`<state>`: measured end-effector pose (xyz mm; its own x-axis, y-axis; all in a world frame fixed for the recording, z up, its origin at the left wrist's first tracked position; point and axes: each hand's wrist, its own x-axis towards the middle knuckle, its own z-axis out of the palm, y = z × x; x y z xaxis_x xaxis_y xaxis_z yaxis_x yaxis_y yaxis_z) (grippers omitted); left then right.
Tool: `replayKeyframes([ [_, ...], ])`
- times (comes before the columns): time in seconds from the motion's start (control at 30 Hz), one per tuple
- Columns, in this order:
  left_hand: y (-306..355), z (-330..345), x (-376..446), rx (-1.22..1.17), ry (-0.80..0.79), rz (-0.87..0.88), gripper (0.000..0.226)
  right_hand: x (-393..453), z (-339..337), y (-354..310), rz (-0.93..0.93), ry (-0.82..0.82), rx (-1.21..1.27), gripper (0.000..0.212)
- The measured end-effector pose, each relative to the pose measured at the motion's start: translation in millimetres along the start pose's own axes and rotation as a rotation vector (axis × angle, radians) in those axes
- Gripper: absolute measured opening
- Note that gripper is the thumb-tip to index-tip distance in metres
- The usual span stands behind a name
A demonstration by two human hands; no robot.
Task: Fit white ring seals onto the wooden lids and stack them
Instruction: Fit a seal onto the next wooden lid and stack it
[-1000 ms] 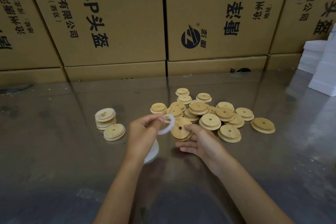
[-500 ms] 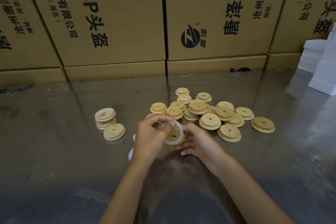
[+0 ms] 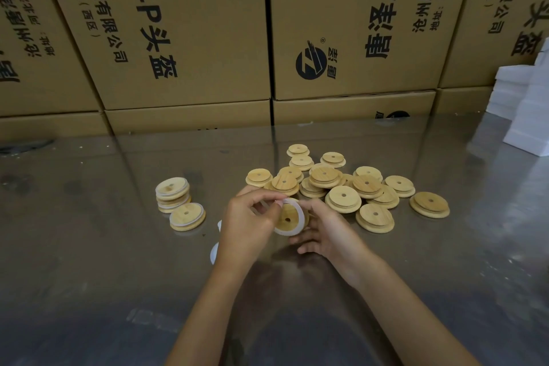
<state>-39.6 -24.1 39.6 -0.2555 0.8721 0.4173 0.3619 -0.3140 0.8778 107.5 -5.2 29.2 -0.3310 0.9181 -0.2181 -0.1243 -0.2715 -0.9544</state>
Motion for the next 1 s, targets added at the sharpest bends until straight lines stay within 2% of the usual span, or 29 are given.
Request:
replayKeyframes([
  [0.07,-2,-1,1,0.002,0.001,-0.007,0.024,-1,2,-1,-0.028,0.008,-0.042,0.038],
  [0.23,-4,-3,2,0.014,-0.027,-0.035,0.017,-3,6,4,-0.162,0.038,-0.179,0.021],
  [0.57,-3,-7,2,0.051,-0.109,-0.016,0.029,-2,4,7,-0.182,0.045,-0.125,0.025],
  [1.0,-9,-9,7,-0.046,-0.138,-0.024,0.026,2,2,8,-0.124,0.037,0.137,0.033],
])
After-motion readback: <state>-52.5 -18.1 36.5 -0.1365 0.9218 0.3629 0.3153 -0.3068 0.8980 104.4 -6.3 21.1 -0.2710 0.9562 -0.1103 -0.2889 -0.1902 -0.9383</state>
